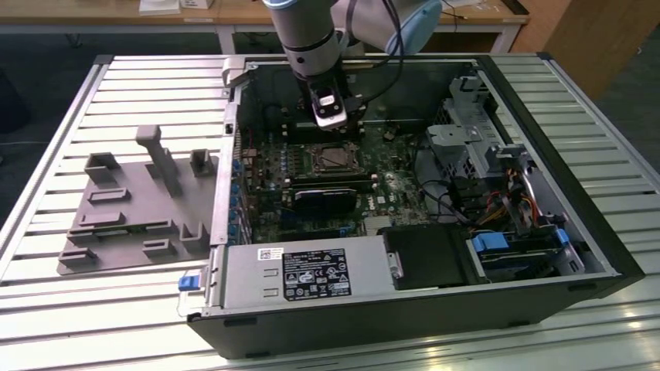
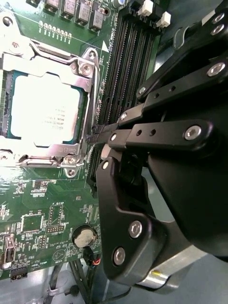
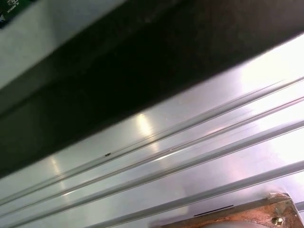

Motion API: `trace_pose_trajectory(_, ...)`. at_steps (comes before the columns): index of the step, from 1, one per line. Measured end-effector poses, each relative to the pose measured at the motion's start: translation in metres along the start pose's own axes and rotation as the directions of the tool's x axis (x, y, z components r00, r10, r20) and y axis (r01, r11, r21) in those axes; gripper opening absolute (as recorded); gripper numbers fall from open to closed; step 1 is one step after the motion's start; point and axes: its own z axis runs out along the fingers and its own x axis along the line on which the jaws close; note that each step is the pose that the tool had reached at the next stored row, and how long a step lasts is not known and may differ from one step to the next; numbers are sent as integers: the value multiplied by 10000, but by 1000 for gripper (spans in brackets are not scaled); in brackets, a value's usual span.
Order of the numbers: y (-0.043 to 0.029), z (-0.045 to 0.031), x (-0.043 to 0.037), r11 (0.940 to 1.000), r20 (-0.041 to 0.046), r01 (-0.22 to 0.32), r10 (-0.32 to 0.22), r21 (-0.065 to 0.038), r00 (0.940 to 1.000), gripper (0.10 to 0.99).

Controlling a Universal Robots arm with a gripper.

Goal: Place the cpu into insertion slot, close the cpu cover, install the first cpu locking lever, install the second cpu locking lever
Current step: 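Install the first cpu locking lever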

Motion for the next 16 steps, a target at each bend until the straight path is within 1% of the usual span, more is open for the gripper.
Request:
trace_pose_trajectory(10,-22,16,-13,10000,1,-8,8,2,10000,102)
trace_pose_trajectory(16,-29,22,-42,10000,2,-11,11,2,10000,102)
